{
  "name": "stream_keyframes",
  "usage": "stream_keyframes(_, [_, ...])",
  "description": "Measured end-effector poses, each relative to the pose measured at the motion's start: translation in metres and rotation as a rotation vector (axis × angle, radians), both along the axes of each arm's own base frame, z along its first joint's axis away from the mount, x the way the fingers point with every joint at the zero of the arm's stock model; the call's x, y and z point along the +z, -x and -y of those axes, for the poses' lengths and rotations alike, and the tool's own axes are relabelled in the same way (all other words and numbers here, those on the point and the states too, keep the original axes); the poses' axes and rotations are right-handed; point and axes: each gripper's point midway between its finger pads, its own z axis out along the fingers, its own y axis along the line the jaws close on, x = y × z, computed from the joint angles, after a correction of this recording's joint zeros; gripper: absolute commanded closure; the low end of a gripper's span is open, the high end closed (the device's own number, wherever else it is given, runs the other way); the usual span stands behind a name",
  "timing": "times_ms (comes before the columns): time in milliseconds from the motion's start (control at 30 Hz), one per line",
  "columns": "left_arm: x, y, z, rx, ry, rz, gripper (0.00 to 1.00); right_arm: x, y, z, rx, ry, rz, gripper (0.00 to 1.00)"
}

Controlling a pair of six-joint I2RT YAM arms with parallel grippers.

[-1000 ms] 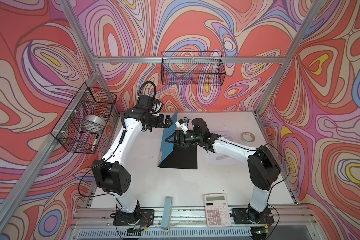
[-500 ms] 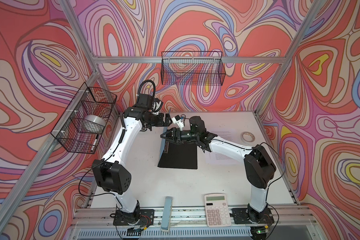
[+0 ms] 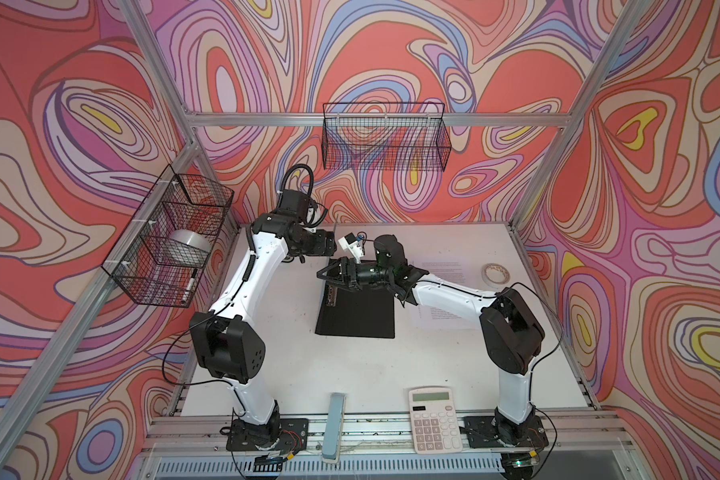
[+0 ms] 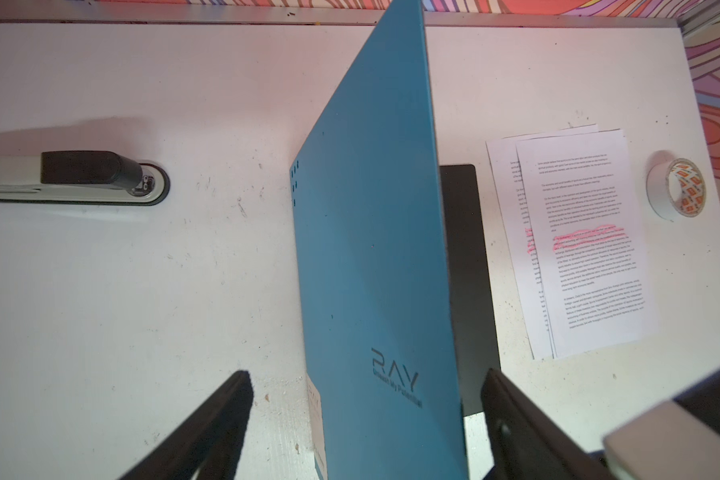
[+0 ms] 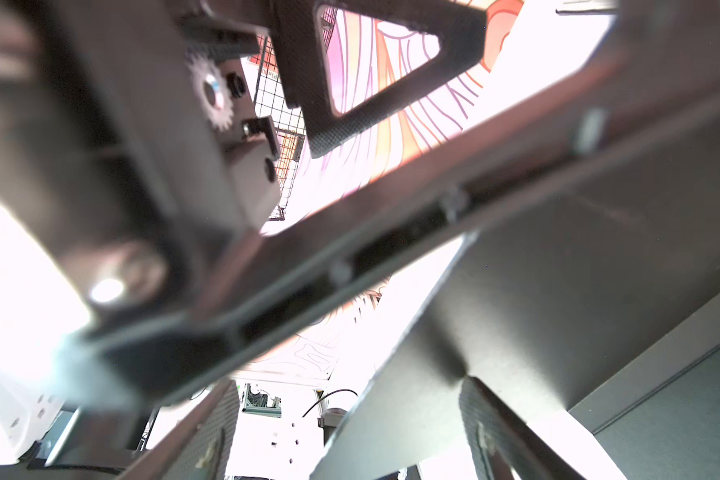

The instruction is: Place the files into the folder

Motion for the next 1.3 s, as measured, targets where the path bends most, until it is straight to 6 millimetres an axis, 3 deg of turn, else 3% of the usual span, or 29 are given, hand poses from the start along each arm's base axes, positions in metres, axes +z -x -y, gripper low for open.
stream_keyframes(767, [-0.014,0.007,-0.029,0.039,-0.168,-0.035,0.53,0.001,0.003,0.000,0.012,0.000,0.010,0.12])
stream_keyframes(967, [-0.027,0.016,-0.039,0.048,-0.188,-0.081,0.60,-0.021,0.003,0.013,-0.039,0.132,0.018,0.13])
stream_keyframes(1300, [-0.032,0.041,-0.060,0.083,-0.179,-0.122,0.68,-0.080,-0.009,0.055,-0.196,0.496,0.026,0.19])
